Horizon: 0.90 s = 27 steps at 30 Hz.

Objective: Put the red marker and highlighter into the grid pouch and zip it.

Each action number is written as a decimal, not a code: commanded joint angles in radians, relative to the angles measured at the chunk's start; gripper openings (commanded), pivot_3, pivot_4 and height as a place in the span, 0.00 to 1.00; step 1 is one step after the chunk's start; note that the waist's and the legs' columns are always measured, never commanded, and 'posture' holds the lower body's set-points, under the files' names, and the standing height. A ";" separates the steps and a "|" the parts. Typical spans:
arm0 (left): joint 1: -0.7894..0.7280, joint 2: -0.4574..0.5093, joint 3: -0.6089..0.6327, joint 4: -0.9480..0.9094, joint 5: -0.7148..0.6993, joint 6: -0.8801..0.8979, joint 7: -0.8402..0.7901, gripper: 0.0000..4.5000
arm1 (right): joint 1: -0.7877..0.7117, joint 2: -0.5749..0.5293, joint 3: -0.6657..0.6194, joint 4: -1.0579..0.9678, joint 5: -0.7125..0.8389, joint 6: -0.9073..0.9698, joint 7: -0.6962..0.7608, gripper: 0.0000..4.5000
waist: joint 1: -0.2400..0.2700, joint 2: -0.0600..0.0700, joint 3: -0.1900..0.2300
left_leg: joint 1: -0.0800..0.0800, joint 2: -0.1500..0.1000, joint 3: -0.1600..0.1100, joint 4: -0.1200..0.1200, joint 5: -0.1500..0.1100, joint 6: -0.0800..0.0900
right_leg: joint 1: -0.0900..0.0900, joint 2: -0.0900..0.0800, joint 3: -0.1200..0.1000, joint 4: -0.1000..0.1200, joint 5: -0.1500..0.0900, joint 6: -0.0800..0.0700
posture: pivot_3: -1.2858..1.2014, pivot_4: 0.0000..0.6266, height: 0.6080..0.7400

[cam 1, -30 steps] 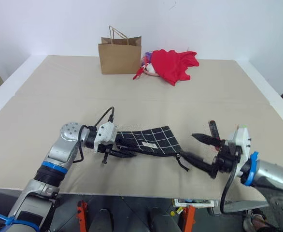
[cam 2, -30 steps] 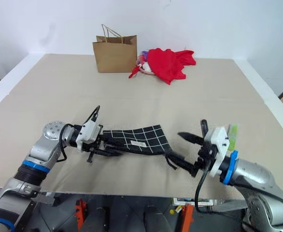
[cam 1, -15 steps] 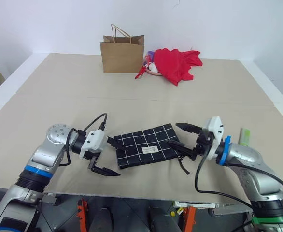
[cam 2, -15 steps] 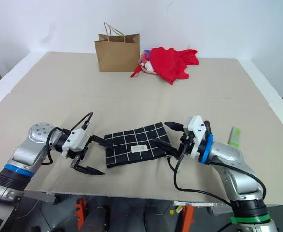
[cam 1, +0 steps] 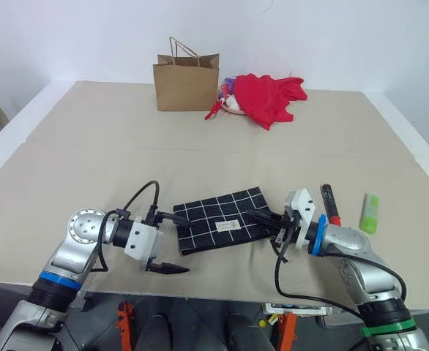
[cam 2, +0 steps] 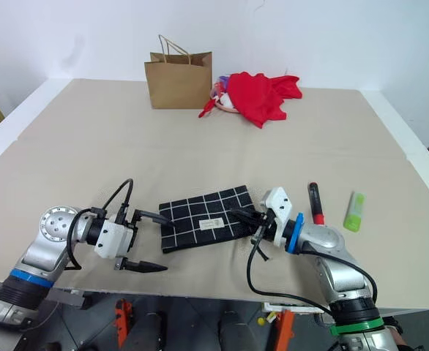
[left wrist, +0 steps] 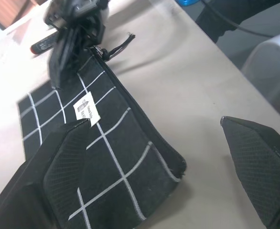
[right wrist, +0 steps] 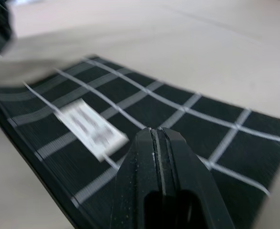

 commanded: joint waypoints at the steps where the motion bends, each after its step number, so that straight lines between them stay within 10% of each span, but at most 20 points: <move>1: -0.012 -0.009 -0.003 0.017 0.035 -0.084 0.048 1.00 | 0.005 0.003 -0.001 -0.010 -0.015 -0.016 -0.001 0.01 | 0.000 0.000 0.000 | 0.000 0.000 0.000 0.000 0.000 0.000 | 0.000 0.000 0.000 0.000 0.000 0.000 | 0.52 0.24 1.00; 18: -0.150 -0.024 -0.104 0.361 0.302 -0.530 0.278 1.00 | 0.026 0.033 0.011 -0.061 -0.027 0.000 -0.011 0.01 | 0.000 0.000 0.000 | 0.001 0.000 0.000 0.000 0.001 0.000 | 0.001 0.000 0.000 0.000 0.003 0.002 | 0.52 0.24 1.00; 27: -0.219 -0.021 -0.163 0.476 0.345 -0.586 0.350 0.24 | 0.035 0.023 -0.001 -0.075 -0.021 0.007 -0.013 0.00 | 0.000 0.000 0.000 | 0.002 0.000 0.000 0.000 0.003 -0.001 | 0.002 0.000 0.000 0.000 0.004 0.000 | 0.52 0.24 1.00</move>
